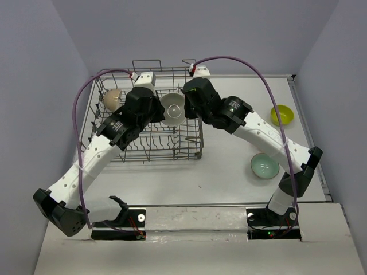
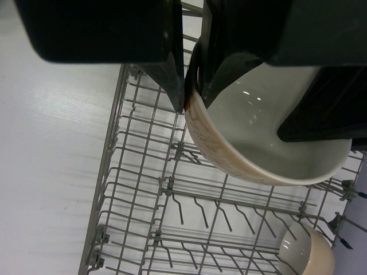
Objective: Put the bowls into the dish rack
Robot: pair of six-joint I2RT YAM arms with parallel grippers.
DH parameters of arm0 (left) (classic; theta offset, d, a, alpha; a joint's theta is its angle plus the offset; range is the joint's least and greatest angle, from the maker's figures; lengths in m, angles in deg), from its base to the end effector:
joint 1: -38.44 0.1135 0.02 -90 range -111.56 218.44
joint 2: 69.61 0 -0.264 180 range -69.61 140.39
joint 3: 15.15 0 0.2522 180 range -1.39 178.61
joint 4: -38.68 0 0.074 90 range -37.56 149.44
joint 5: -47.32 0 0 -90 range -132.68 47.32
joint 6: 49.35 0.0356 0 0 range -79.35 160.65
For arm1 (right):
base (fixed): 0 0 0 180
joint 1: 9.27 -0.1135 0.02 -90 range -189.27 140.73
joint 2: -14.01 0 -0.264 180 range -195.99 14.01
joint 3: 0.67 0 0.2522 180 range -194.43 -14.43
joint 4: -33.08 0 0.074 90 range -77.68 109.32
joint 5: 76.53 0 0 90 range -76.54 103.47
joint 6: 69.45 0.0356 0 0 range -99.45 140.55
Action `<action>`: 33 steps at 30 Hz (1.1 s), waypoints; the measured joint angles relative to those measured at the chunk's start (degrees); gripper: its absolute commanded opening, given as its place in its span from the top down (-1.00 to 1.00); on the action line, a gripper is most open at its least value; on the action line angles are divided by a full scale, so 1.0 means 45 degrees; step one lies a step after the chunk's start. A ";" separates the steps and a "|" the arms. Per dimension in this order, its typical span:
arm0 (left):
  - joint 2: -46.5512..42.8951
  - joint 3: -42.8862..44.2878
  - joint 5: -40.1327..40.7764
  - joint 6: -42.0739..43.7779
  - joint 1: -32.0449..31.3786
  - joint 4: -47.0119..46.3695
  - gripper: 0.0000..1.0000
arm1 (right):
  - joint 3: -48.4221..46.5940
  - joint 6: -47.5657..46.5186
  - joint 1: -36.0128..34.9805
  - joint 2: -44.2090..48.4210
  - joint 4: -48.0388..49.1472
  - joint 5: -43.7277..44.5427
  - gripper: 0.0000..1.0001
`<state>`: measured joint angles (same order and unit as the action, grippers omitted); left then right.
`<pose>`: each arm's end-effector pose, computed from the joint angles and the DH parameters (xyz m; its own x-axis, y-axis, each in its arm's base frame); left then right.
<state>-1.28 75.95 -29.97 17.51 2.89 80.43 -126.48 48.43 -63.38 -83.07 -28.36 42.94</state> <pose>0.2144 -0.1436 0.4211 -0.3997 -0.1855 -0.8977 0.2619 0.9154 -0.3058 0.2264 0.2830 0.4400 -0.4964 0.0085 -0.8681 -0.2608 0.9523 0.1585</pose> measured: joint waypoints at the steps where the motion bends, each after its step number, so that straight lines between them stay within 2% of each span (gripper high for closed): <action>1: 0.0092 0.0000 0.0078 0.0024 0.0005 0.0029 0.93 | -0.0005 -0.0015 0.0000 -0.0019 0.0039 0.0034 0.98; 2: 0.0141 -0.0005 0.0141 0.0029 0.0005 0.0029 1.00 | -0.0005 -0.0015 0.0000 -0.0029 0.0034 0.0039 0.95; 4: 0.0219 0.0000 0.0243 0.0034 0.0005 0.0024 1.00 | -0.0005 -0.0044 0.0000 -0.0039 0.0024 0.0044 0.84; 5: 0.0243 0.0000 0.0267 0.0034 0.0005 0.0024 1.00 | -0.0005 -0.0078 -0.0039 -0.0039 0.0024 0.0044 0.61; 8: 0.0257 0.0000 0.0355 0.0034 -0.0005 0.0029 1.00 | -0.0005 -0.0146 -0.0058 -0.0044 0.0049 0.0010 0.17; 9: 0.0257 0.0000 0.0423 0.0039 0.0000 0.0053 1.00 | -0.0005 -0.0112 -0.0068 -0.0039 0.0146 0.0015 -0.06; 12: 0.0267 0.0010 0.0758 0.0175 0.0000 0.0335 1.00 | -0.0005 -0.0199 -0.0083 0.0053 0.0680 -0.0039 -0.26; 17: 0.0466 0.0588 0.1394 0.0374 0.0005 0.0879 1.00 | 0.0102 -0.0248 -0.0083 0.0481 0.1035 0.0053 -0.31; 22: 0.1243 0.2341 0.2642 0.0811 0.0189 0.0942 1.00 | 0.0515 -0.0209 -0.0083 0.1438 0.1093 0.0607 -0.32; 24: 0.1690 0.3177 0.3453 0.1107 0.0432 0.0981 1.00 | 0.1156 -0.0180 -0.0083 0.2137 0.1035 0.0855 -0.32; 27: 0.2603 0.4507 0.5571 0.1851 0.1224 0.0826 1.00 | 0.2365 -0.0107 -0.0083 0.3240 0.0884 0.1307 -0.32; 33: 0.4600 0.5727 0.8932 0.3764 0.2696 -0.0267 1.00 | 0.4075 0.0180 -0.0083 0.3837 0.0573 0.1812 -0.32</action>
<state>19.42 101.72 10.22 34.45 15.02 79.23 -108.14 49.24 -63.75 -65.80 -25.78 51.09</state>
